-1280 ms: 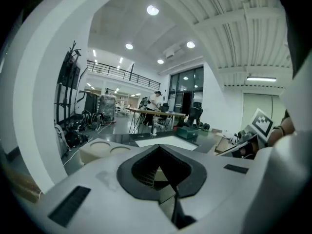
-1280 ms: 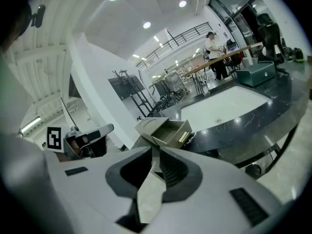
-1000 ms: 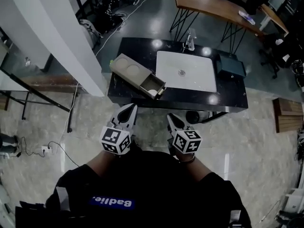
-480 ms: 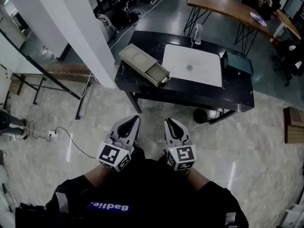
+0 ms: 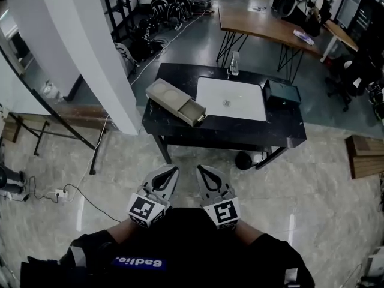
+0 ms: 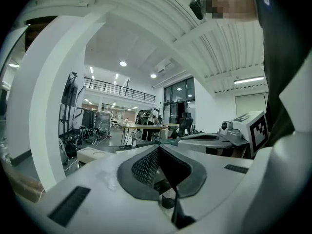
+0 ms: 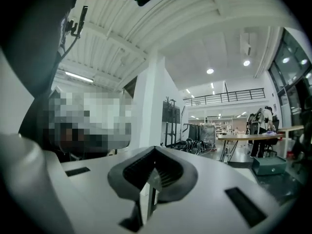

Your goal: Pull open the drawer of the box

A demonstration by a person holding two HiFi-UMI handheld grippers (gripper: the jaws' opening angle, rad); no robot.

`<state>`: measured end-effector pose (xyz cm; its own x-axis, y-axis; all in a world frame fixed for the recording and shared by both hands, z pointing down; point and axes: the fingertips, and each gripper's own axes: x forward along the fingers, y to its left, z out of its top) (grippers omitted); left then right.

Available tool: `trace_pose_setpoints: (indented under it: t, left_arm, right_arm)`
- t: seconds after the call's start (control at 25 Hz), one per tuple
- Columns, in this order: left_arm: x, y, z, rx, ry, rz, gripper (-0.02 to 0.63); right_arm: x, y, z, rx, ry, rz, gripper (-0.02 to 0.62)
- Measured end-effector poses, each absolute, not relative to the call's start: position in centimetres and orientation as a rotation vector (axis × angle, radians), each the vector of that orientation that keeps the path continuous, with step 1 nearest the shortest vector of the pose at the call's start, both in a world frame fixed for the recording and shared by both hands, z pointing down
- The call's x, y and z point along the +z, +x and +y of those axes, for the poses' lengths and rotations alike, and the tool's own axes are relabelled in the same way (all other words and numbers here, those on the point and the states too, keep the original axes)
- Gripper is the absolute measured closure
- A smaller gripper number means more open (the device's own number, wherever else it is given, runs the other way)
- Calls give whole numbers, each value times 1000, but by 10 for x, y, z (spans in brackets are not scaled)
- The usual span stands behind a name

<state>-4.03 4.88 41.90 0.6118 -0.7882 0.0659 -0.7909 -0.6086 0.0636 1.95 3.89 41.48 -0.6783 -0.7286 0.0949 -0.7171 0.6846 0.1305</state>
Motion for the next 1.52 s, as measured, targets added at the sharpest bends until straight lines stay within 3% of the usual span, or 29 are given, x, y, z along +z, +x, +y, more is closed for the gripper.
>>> trace_pose_setpoints:
  t: [1.52]
  left_arm:
    - [423, -68, 56, 64, 2817, -1178, 606]
  right_arm:
    - [429, -22, 44, -72, 1228, -2655, 597]
